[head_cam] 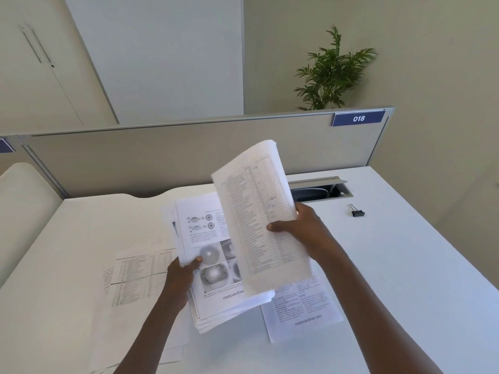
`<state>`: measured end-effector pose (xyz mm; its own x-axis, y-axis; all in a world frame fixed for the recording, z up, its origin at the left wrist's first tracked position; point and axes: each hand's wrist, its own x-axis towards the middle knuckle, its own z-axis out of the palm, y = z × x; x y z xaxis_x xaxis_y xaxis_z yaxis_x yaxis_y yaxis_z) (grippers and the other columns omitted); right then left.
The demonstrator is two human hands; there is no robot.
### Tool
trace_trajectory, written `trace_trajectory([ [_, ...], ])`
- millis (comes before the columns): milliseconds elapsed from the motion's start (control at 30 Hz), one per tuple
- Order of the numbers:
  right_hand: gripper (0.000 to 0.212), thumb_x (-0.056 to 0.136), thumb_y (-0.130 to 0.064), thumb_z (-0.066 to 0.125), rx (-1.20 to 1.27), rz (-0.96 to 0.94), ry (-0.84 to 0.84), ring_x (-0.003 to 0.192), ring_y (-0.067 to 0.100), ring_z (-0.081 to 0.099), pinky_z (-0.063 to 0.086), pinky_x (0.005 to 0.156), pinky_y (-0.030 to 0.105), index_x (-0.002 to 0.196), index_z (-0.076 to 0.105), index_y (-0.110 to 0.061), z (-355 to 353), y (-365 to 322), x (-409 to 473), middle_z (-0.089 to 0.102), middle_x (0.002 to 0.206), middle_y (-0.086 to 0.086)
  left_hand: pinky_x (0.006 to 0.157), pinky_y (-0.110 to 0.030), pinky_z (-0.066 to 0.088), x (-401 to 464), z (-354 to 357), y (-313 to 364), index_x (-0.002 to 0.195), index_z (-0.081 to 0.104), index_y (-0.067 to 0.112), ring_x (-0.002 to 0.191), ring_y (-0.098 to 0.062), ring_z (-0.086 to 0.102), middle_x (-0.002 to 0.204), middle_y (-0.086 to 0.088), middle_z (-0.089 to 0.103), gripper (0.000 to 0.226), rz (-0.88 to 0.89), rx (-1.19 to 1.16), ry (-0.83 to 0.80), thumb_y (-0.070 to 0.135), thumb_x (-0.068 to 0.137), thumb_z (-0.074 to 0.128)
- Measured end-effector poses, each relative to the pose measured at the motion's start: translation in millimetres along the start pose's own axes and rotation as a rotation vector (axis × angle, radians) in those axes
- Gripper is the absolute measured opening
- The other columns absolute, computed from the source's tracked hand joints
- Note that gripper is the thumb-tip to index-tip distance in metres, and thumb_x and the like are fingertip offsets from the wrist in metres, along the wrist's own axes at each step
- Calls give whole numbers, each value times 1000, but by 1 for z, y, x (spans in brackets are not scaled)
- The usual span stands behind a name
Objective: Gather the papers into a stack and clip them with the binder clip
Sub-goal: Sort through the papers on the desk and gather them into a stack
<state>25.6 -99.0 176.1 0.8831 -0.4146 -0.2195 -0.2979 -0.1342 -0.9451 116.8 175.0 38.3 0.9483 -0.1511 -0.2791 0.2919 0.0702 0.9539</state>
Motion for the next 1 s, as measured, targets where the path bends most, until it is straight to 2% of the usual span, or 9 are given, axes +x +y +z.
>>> trace_trajectory([
  [133, 64, 57, -15, 91, 104, 118, -18, 89, 25, 70, 59, 73, 36, 113, 60, -12, 21, 5, 2, 71, 104, 9, 70, -36, 56, -8, 11, 11, 92, 70, 12, 80, -25, 70, 85, -6, 75, 9, -42, -7, -74, 7, 87, 65],
  [200, 55, 64, -12, 89, 86, 158, 12, 85, 22, 69, 54, 65, 29, 110, 60, -13, 32, 13, 2, 68, 103, 9, 50, -31, 52, -13, 15, 14, 60, 59, 17, 56, -22, 58, 57, -4, 60, 37, -68, -17, -116, 4, 95, 55],
  [267, 48, 65, -14, 89, 34, 154, 72, 83, 23, 70, 56, 67, 31, 105, 63, -12, 42, 25, 5, 70, 98, 9, 43, -28, 47, -18, 17, 17, 51, 51, 21, 49, -19, 47, 50, 0, 49, 51, -71, -27, -167, -2, 97, 49],
  [400, 23, 75, -17, 81, -81, 116, 222, 72, 16, 66, 53, 62, 28, 91, 67, -8, 52, 40, 7, 70, 88, 3, 65, -40, 58, -20, 16, 21, 95, 71, 4, 82, -34, 72, 90, -17, 74, 12, -50, -23, -222, 9, 94, 60],
  [467, 15, 81, -17, 75, -115, 93, 278, 69, 12, 62, 48, 58, 25, 85, 64, -8, 54, 43, 6, 69, 86, 2, 70, -43, 59, -19, 13, 18, 108, 71, 5, 93, -36, 72, 100, -18, 75, 27, -82, -61, -230, 15, 83, 68],
  [567, 15, 83, -21, 71, -206, 60, 337, 72, 15, 61, 46, 60, 26, 82, 60, -11, 57, 47, 7, 67, 84, -1, 71, -43, 61, -21, 13, 19, 111, 70, 6, 94, -35, 73, 104, -19, 75, 38, -98, -107, -223, 17, 75, 67],
  [800, 31, 89, -30, 67, -150, 90, 269, 89, 21, 64, 52, 71, 31, 110, 54, -10, 62, 56, 12, 63, 101, 1, 65, -40, 61, -22, 20, 25, 109, 71, 8, 91, -33, 74, 105, -19, 75, 23, -113, -133, -194, 6, 97, 52],
  [900, 30, 89, -25, 69, -90, 69, 312, 83, 19, 62, 48, 62, 26, 109, 50, -14, 65, 58, 10, 61, 98, 0, 68, -40, 60, -23, 24, 26, 110, 71, 10, 97, -34, 72, 105, -15, 76, 23, -116, -168, -167, 17, 99, 53],
  [1000, 36, 88, -22, 70, -63, 44, 344, 81, 17, 60, 45, 56, 20, 116, 48, -15, 70, 59, 9, 57, 99, -3, 84, -48, 55, -22, 25, 26, 114, 69, 15, 100, -34, 71, 107, -11, 76, 45, -218, -305, -113, 50, 101, 43],
])
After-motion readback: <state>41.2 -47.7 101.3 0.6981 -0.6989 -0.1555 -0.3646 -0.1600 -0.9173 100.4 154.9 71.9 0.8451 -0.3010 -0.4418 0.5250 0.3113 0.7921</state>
